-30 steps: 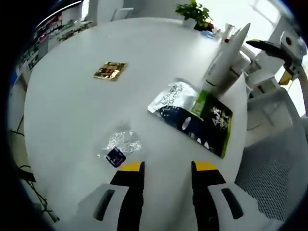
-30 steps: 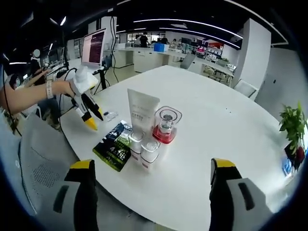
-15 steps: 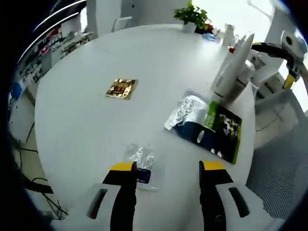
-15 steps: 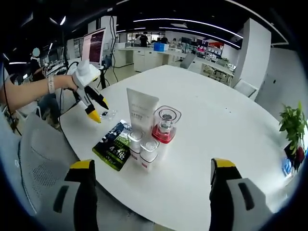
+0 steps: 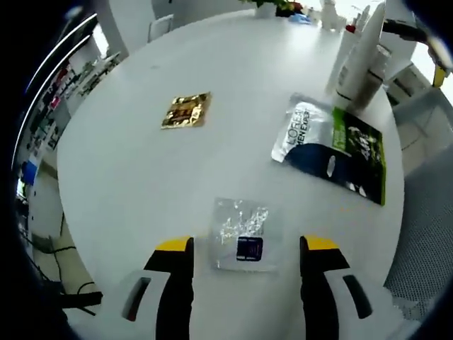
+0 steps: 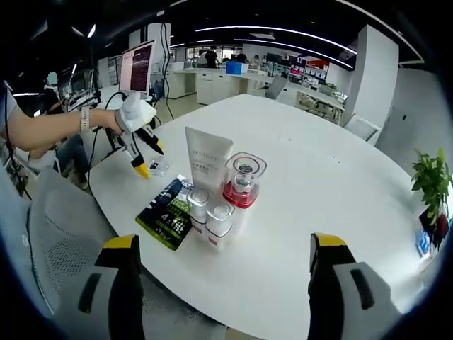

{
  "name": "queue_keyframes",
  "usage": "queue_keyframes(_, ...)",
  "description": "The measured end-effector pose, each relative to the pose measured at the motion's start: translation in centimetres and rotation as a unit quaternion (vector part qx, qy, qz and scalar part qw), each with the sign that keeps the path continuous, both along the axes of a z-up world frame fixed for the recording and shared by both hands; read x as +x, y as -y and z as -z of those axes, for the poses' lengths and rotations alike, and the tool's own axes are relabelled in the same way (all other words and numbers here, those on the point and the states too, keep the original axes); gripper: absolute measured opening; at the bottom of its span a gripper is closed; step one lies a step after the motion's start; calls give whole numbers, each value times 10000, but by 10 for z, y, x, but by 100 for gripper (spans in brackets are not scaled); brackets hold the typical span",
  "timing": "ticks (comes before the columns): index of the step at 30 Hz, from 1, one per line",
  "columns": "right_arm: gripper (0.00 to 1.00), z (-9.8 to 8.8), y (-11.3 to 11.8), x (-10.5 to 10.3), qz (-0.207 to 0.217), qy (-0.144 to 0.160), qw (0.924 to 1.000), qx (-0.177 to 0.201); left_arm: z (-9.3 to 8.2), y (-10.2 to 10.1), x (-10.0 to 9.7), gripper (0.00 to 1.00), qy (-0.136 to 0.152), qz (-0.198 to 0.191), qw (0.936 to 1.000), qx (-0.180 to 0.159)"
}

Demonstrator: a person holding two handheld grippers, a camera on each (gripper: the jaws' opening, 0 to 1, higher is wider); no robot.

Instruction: Arrange the skincare products in the storage area until every visible bottle or jar stands upright without overlapping.

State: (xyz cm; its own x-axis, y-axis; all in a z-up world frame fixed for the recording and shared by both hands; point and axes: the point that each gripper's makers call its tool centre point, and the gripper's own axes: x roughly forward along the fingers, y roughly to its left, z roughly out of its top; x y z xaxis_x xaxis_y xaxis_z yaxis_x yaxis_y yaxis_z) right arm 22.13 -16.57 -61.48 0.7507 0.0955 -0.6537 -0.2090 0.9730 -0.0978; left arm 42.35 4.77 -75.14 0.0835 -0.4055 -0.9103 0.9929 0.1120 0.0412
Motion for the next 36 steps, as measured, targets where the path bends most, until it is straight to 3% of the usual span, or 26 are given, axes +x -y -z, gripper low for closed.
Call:
queue_keyframes(3, 100, 1, 1, -1, 21, -16, 10000, 1, 0, 2, 0, 58, 3, 68, 10000, 4)
queue_keyframes(6, 100, 1, 1, -1, 28, -17, 10000, 4, 2, 3, -7, 51, -261, 41, 9996, 14)
queue_keyframes(15, 100, 0, 0, -2, 22, 6, 10000, 21, 3, 2, -2, 50, -210, 80, 9997, 16)
queue_keyframes(22, 100, -1, -1, -3, 18, 46, 10000, 32, 2, 1, -2, 37, -223, 26, 9997, 39)
queue_keyframes(29, 100, -3, 0, -3, 28, 80, 10000, 37, 3, 1, -2, 37, -227, -8, 9997, 72)
queue_keyframes(36, 100, -3, 1, -4, 18, 91, 10000, 36, 2, 3, -20, 37, -255, 269, 9992, 171)
